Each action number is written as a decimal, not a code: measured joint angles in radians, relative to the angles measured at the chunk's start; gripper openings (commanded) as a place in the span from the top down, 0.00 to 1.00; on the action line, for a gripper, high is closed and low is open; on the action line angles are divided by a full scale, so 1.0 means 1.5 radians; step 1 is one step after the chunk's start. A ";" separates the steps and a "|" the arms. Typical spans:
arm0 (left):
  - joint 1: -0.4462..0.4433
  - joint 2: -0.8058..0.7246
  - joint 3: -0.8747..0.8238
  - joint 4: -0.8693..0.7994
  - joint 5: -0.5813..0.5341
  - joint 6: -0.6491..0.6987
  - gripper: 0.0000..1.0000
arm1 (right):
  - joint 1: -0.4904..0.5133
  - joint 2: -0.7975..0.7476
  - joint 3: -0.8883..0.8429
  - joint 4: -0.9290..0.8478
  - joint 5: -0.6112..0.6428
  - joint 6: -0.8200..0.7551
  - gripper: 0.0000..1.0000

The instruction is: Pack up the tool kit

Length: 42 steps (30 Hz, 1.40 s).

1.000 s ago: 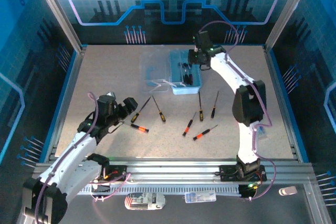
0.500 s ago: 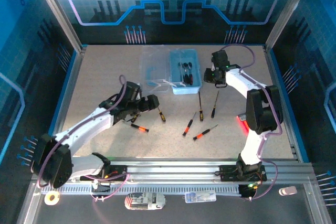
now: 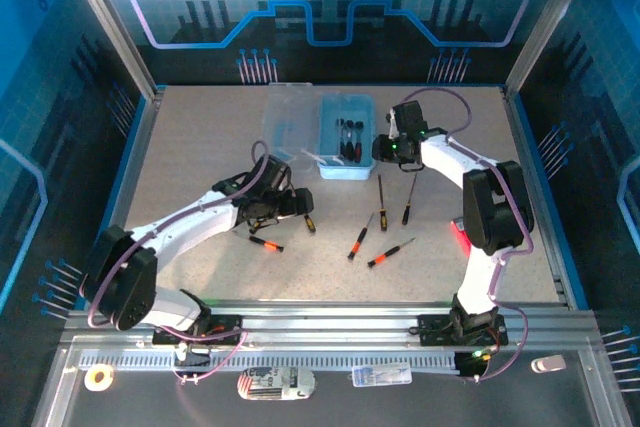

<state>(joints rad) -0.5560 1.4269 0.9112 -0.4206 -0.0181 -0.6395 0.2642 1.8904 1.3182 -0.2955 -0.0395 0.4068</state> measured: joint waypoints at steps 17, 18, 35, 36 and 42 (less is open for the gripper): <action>0.003 0.092 0.090 -0.131 -0.184 0.043 0.30 | 0.010 -0.205 -0.140 0.024 0.001 0.006 0.60; 0.014 0.091 0.089 -0.136 -0.188 0.045 0.30 | 0.010 -0.211 -0.145 0.027 0.000 0.008 0.60; 0.060 0.137 0.031 -0.149 -0.186 0.063 0.49 | 0.010 -0.216 -0.172 0.055 -0.020 0.016 0.59; 0.060 0.144 0.031 -0.146 -0.185 0.065 0.50 | 0.010 -0.216 -0.172 0.056 -0.021 0.016 0.59; 0.066 0.178 0.031 -0.130 -0.182 0.068 0.60 | 0.010 -0.216 -0.172 0.058 -0.023 0.016 0.59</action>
<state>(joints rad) -0.4564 1.6939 0.9581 -0.6151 -0.2913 -0.5381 0.2787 1.5669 1.0599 -0.2085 -0.0742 0.4301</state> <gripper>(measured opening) 0.437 0.410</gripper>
